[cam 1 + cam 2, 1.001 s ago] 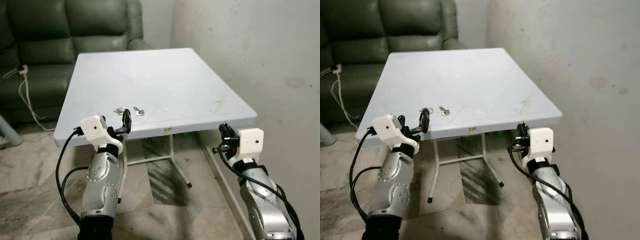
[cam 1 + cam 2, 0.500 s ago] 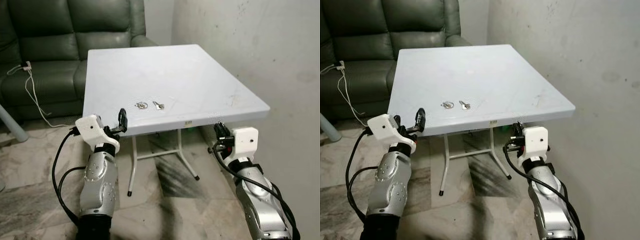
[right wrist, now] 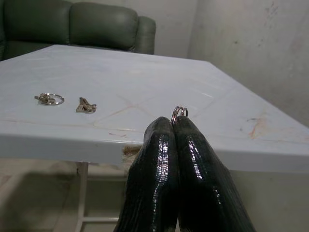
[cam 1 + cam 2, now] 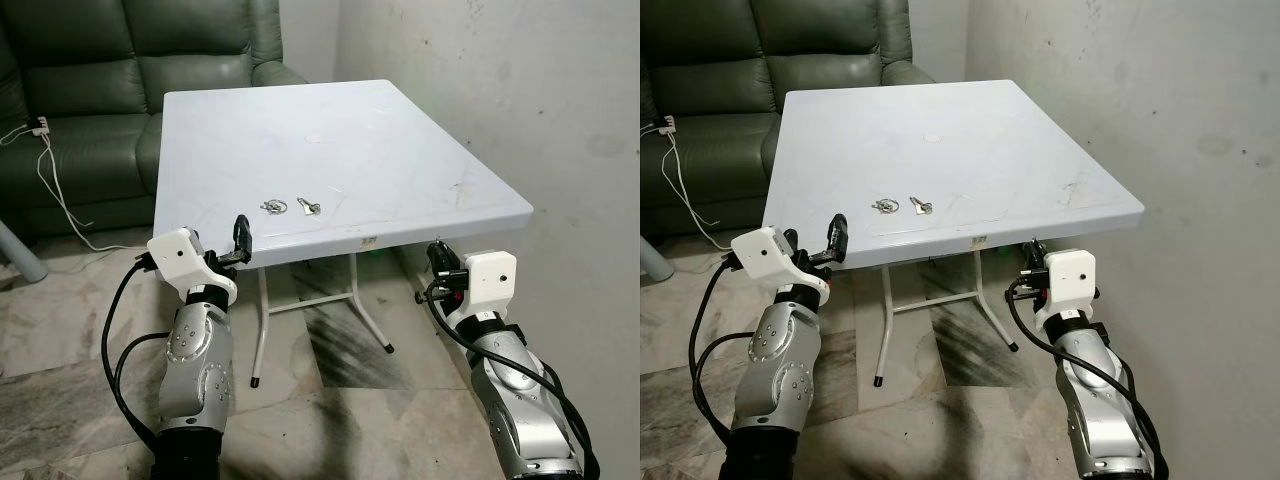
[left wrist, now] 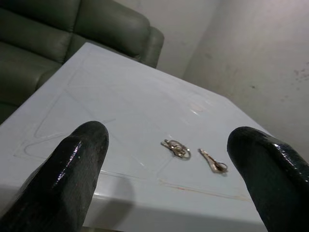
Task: Hang keys on a hook
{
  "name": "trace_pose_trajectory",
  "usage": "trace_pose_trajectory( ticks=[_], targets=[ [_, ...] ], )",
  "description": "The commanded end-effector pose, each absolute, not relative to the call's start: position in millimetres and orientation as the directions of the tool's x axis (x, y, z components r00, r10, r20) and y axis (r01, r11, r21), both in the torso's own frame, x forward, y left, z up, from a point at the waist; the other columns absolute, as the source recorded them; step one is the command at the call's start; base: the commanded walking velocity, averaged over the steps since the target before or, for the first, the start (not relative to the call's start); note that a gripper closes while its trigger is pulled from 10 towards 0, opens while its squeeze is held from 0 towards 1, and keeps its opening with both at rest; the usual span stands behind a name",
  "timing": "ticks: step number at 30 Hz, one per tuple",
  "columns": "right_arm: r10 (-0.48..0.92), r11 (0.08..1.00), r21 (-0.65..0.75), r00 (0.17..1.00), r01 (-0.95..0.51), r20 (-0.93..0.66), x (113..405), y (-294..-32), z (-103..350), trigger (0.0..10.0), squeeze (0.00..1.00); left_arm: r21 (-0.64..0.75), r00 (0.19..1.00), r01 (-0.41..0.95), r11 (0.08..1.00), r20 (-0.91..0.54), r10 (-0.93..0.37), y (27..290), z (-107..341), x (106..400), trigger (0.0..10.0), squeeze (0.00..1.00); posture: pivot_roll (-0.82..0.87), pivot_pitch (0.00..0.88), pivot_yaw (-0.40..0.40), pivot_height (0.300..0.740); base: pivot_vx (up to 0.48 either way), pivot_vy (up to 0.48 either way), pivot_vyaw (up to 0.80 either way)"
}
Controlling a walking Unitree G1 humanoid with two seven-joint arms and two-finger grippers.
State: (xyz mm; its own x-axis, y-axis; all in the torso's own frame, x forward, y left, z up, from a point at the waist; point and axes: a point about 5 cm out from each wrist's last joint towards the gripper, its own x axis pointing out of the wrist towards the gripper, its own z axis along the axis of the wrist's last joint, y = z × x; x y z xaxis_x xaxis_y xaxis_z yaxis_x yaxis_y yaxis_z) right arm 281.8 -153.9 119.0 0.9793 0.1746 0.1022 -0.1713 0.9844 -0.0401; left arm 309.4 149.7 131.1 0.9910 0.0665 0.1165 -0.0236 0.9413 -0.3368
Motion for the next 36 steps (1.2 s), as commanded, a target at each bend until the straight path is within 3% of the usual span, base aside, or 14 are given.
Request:
trace_pose_trajectory(
  ticks=[1,30,36],
  targets=[
    [0.156,0.988,-0.034,0.983,-0.153,0.098,283.2,-158.4,121.0,10.0,0.00,-0.325,0.992,-0.020,0.946,0.112,0.060,146.8,131.9,311.1,10.0,0.00,-0.08,0.000,-0.061,0.740,0.000,0.000,0.00],
    [0.163,0.986,-0.025,0.984,-0.162,0.072,283.8,-154.9,118.8,10.0,0.00,-0.299,0.990,0.016,0.954,0.139,0.027,145.6,133.9,308.3,10.0,0.00,-0.07,0.000,-0.060,0.740,0.000,0.000,-0.68],
    [0.169,0.986,-0.025,0.983,-0.167,0.070,283.5,-153.8,118.0,10.0,0.00,-0.323,0.991,0.005,0.946,0.128,0.038,146.1,133.5,309.3,10.0,0.00,-0.07,0.000,-0.058,0.740,0.000,-0.320,-0.74]
  ],
)
